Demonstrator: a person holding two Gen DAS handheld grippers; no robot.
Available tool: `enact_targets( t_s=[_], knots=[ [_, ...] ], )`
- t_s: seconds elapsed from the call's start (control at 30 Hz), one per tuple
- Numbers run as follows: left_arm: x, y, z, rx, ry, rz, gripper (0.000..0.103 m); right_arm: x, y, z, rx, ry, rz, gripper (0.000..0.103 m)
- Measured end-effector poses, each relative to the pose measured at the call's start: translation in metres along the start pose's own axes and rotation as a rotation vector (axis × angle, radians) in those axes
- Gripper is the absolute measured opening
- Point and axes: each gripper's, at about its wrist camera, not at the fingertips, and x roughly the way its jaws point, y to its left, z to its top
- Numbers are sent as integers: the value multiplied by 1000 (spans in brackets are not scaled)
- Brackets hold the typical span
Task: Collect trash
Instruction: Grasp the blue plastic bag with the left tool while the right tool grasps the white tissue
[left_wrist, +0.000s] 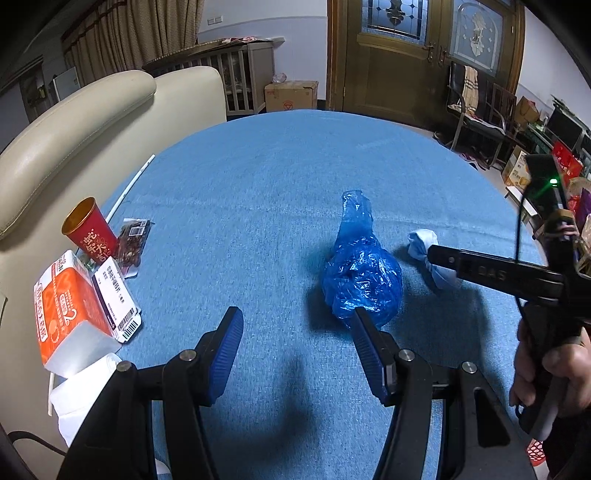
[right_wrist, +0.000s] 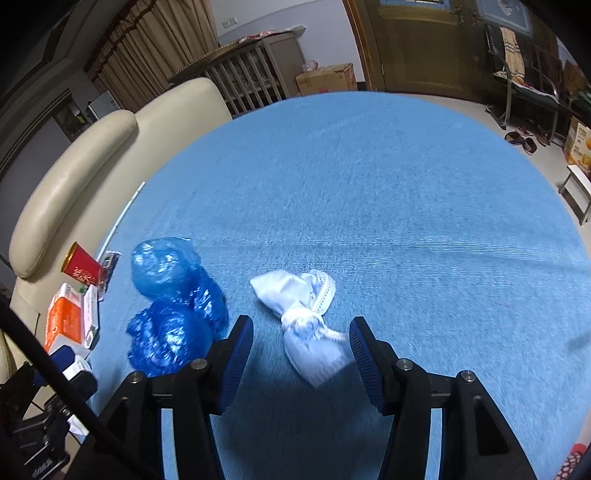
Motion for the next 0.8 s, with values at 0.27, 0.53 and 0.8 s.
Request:
enact_targets(
  t_s=[0.27, 0.53, 0.8],
  knots=[
    [7, -1, 5, 8, 9, 0, 61, 22, 0, 3, 2, 25, -9, 43],
    [13, 2, 11, -24, 41, -60, 61, 21, -7, 3, 8, 18, -4, 37],
    [26, -7, 22, -24, 67, -153, 61, -2, -25, -22, 23, 10, 23, 37]
  ],
)
